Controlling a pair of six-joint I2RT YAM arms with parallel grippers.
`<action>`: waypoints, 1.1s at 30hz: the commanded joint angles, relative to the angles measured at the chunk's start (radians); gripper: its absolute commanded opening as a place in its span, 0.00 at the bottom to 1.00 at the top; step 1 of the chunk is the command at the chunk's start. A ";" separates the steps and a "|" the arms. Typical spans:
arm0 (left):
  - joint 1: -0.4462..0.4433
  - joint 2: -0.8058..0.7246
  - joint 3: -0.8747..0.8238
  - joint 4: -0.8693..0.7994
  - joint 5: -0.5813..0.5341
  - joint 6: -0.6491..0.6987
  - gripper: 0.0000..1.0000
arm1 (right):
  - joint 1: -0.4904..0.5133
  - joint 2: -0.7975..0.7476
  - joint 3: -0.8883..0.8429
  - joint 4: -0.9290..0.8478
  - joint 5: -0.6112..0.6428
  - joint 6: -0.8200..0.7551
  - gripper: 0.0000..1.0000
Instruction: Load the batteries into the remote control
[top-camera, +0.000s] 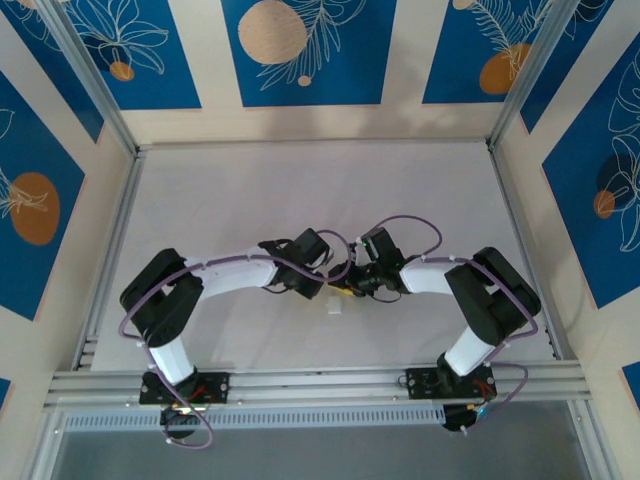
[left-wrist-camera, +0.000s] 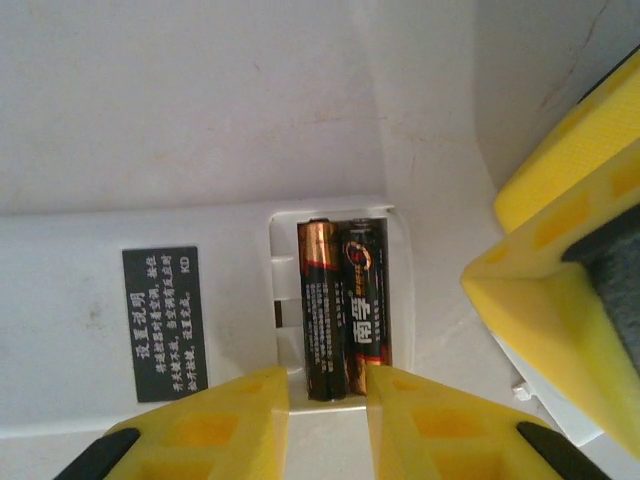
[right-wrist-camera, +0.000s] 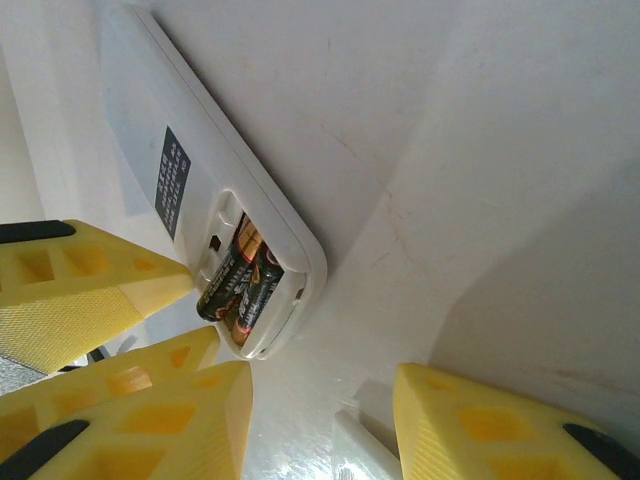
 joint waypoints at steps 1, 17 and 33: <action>-0.011 0.020 0.036 -0.035 -0.006 -0.001 0.27 | 0.014 0.034 0.006 0.019 -0.020 0.001 0.42; -0.016 0.068 0.048 -0.066 -0.018 0.003 0.17 | 0.011 0.021 0.010 0.007 -0.008 0.001 0.39; -0.017 -0.012 0.042 -0.054 -0.045 -0.016 0.05 | 0.012 0.025 0.004 0.014 -0.007 0.007 0.39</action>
